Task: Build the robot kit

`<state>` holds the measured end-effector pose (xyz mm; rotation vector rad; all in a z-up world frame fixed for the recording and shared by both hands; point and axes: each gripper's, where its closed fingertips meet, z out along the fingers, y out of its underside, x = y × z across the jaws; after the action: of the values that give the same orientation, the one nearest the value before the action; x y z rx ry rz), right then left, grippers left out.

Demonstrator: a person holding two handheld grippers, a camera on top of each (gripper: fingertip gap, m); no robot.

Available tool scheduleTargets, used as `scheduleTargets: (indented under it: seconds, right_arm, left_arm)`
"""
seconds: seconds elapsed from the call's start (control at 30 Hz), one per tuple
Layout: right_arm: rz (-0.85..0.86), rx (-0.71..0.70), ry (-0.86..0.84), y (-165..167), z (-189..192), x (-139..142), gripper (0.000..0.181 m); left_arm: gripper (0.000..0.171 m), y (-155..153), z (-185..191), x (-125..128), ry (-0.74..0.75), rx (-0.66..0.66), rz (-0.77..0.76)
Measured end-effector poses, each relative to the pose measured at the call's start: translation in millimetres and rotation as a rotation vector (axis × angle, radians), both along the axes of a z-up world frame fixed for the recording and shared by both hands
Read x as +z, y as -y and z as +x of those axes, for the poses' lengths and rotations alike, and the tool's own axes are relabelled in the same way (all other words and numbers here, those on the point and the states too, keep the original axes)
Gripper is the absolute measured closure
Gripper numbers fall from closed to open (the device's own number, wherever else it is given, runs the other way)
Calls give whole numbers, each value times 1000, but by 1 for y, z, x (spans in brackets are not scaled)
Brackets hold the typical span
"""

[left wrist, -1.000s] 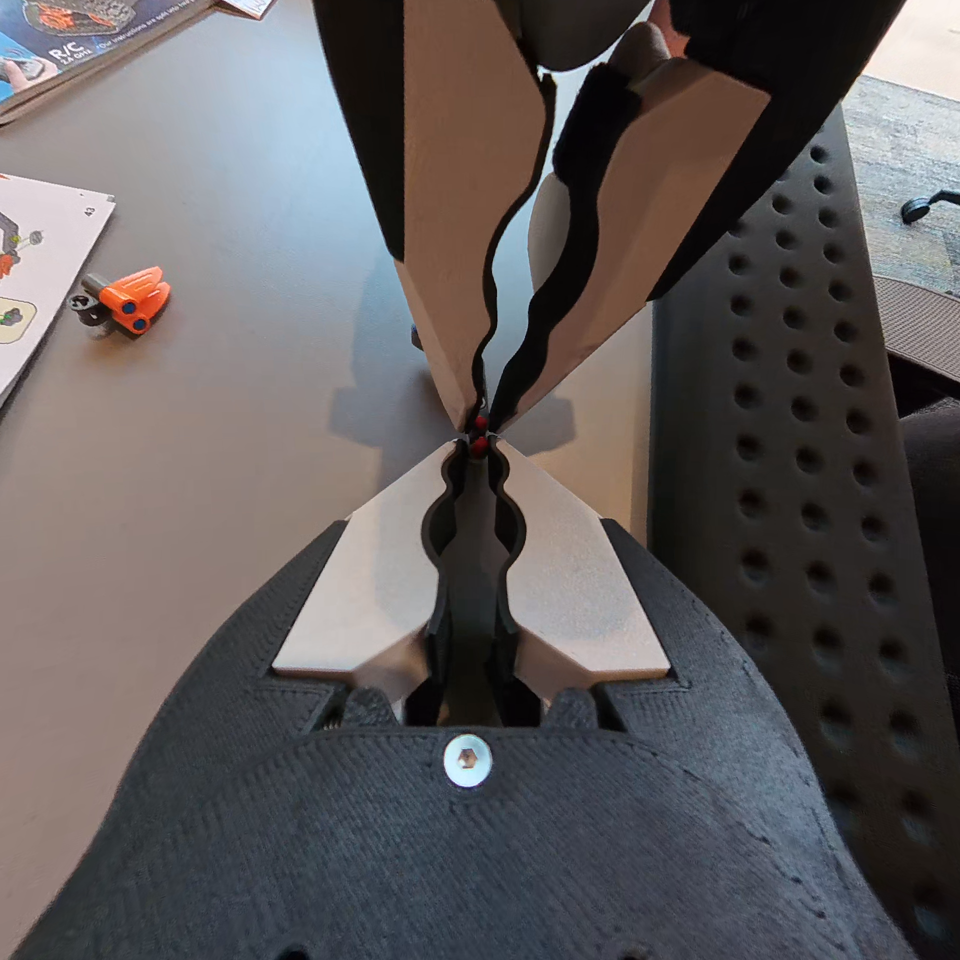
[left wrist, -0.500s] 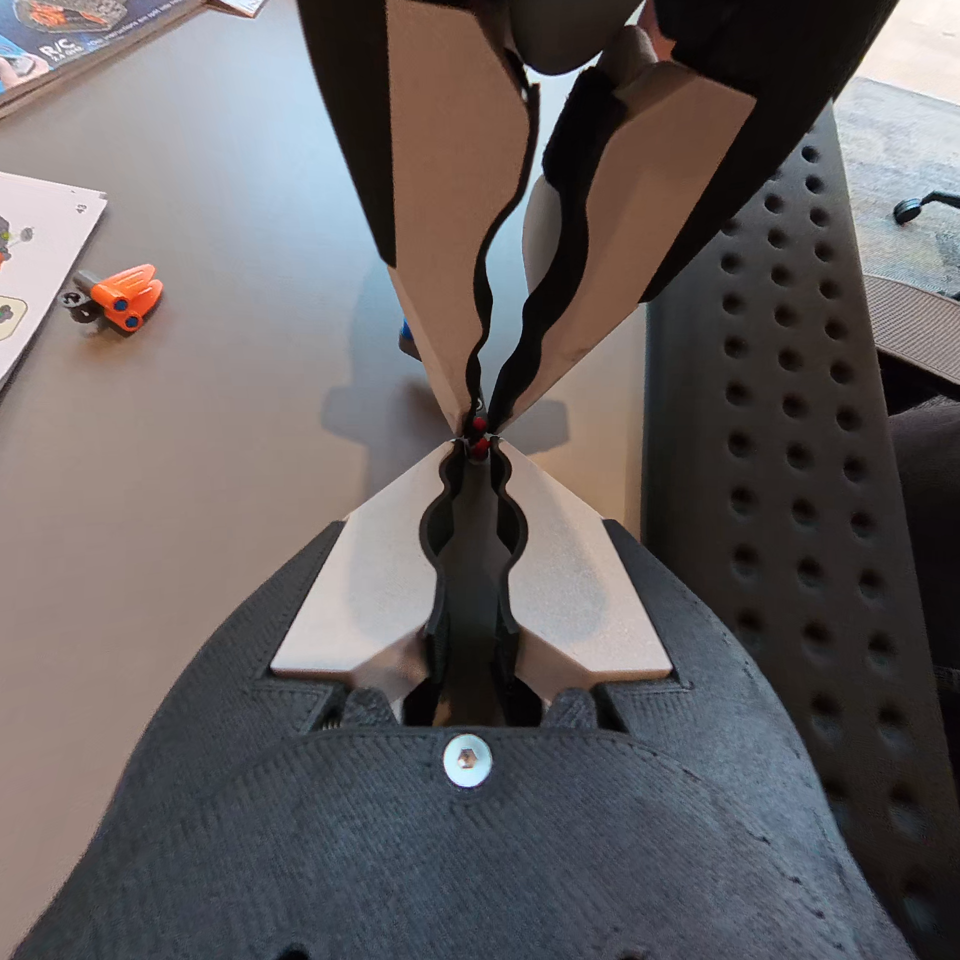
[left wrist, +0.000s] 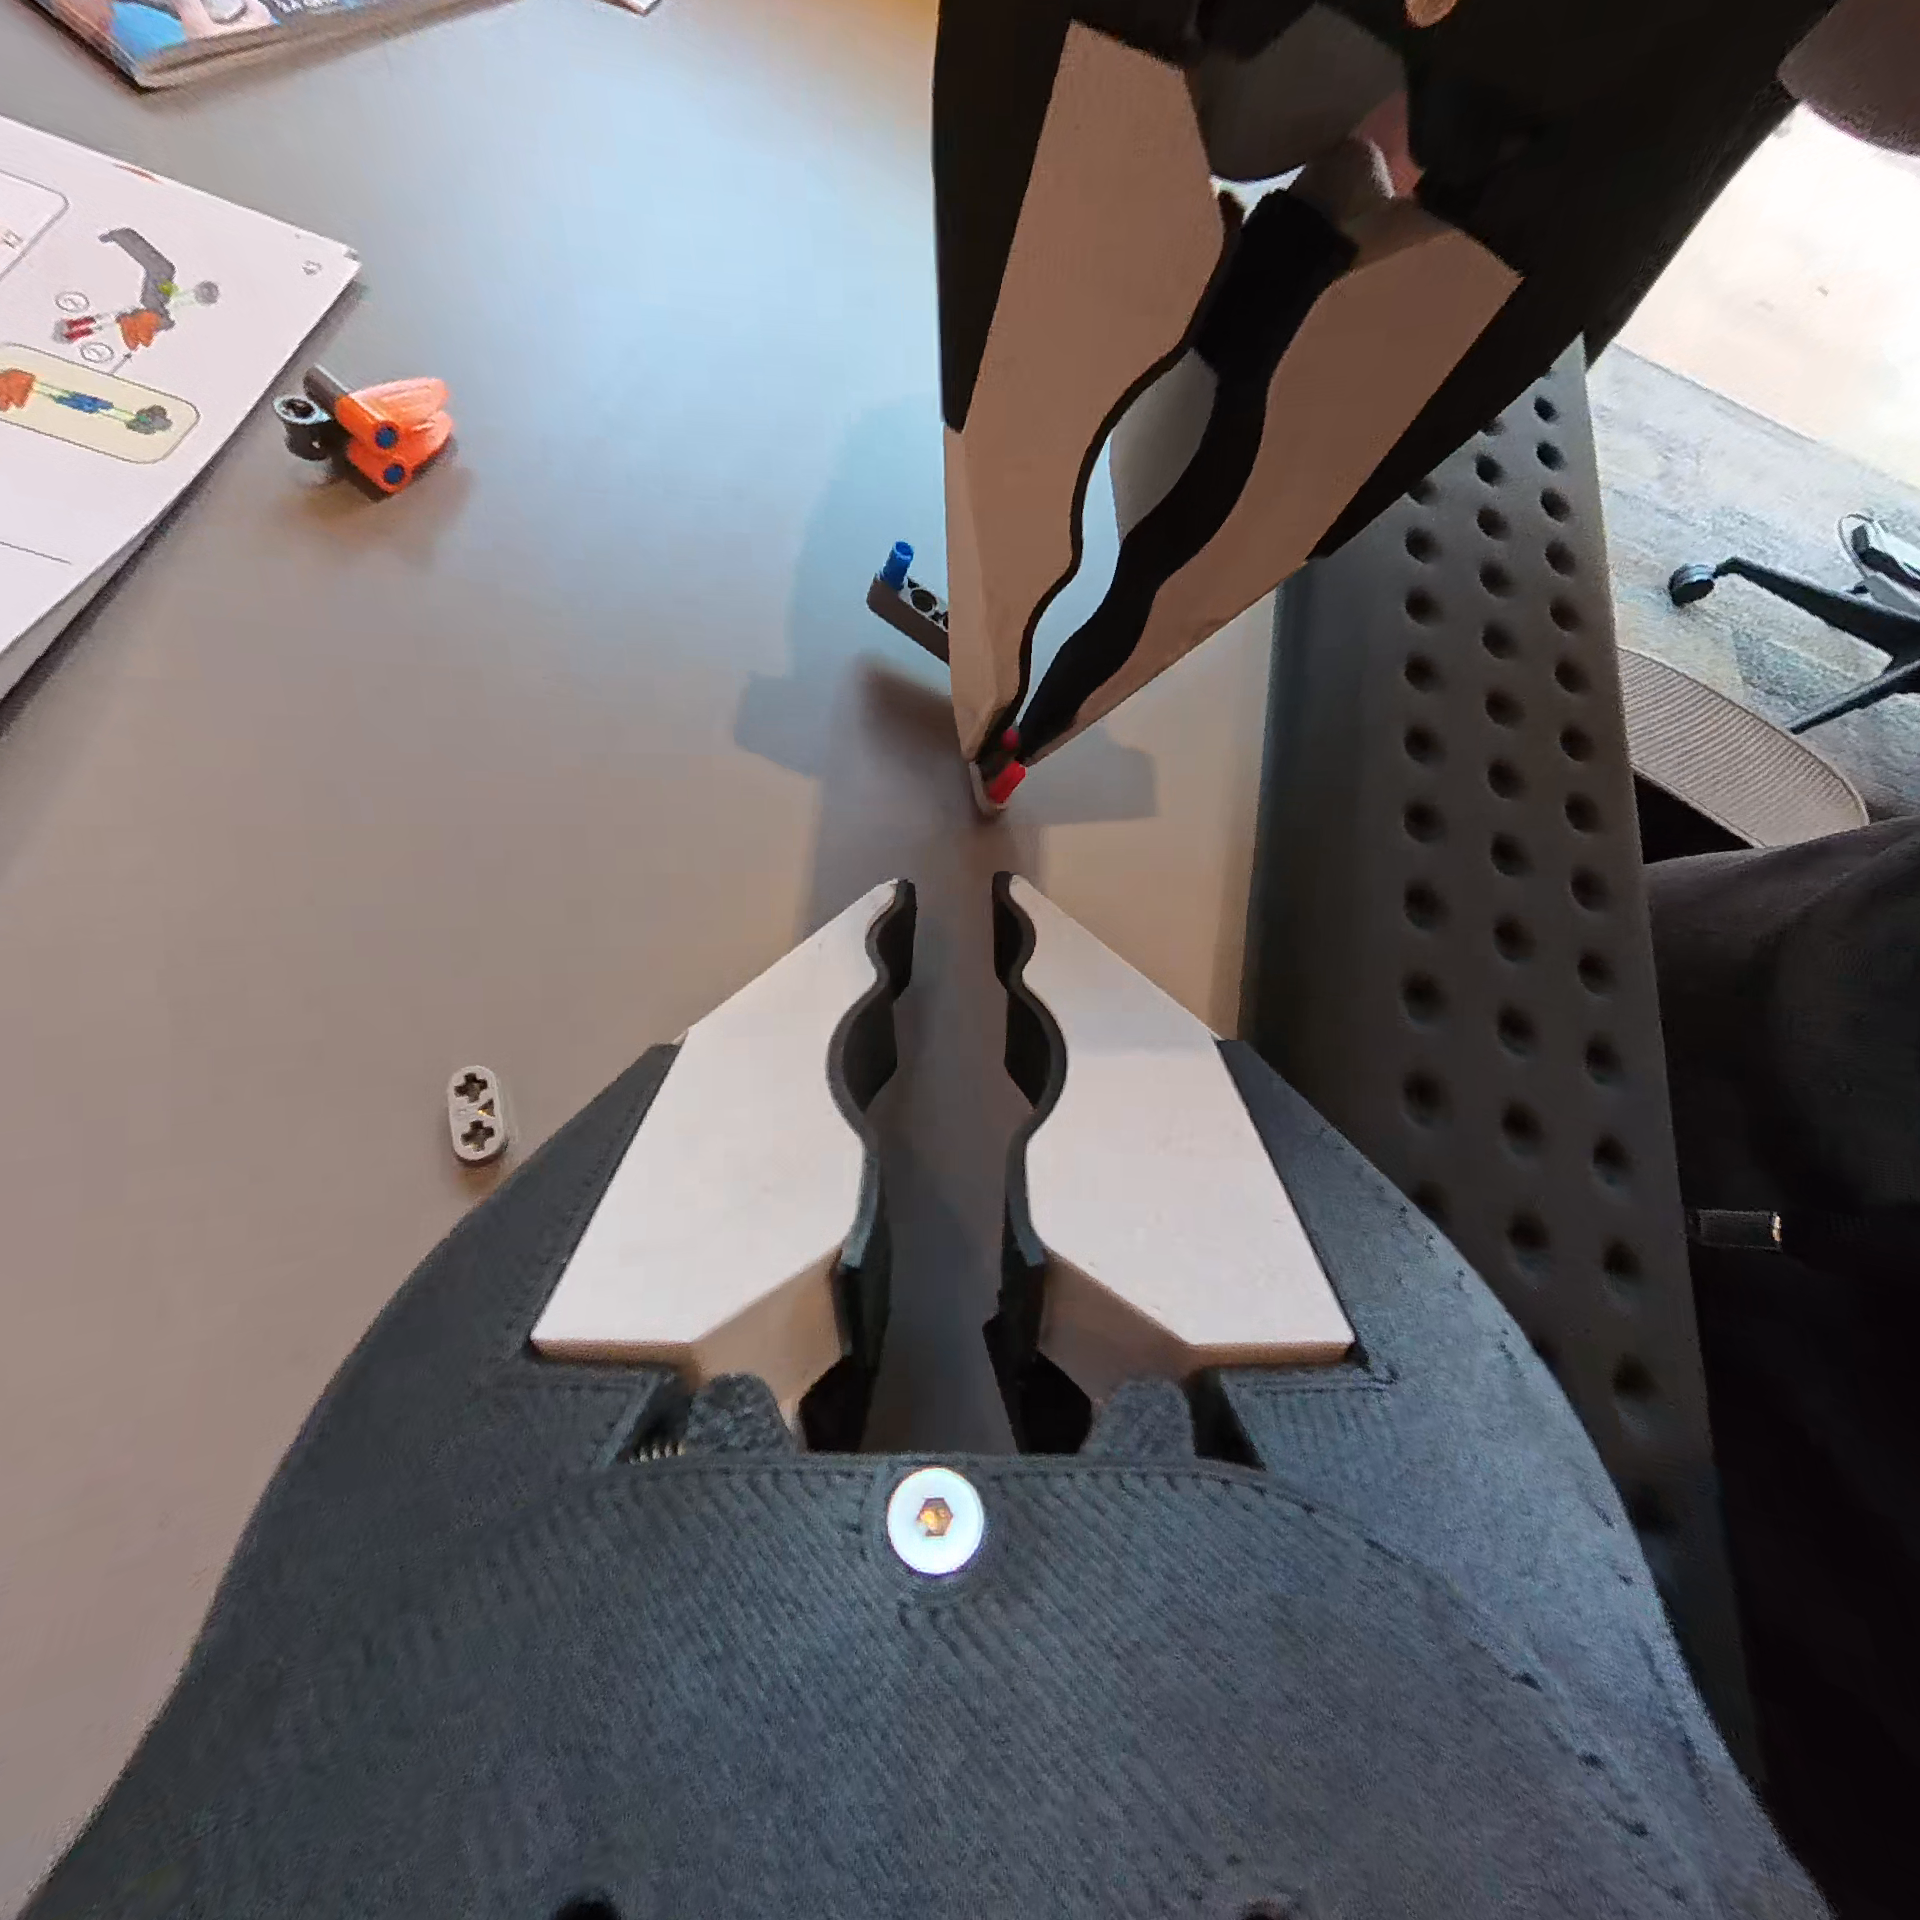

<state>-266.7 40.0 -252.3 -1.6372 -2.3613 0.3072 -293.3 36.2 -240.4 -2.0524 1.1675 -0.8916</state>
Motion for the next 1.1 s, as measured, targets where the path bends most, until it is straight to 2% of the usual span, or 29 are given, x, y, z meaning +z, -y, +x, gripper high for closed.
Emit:
scheduleTargets:
  seconds: [0.87,1.1]
  right_arm:
    - [22,34,109,3,-5,-4,172]
    - [-92,-64,-8,1,-9,-2,172]
  left_arm:
    - [157,1,0,-1,11,8,-46]
    - [151,3,1,-3,13,-9,-53]
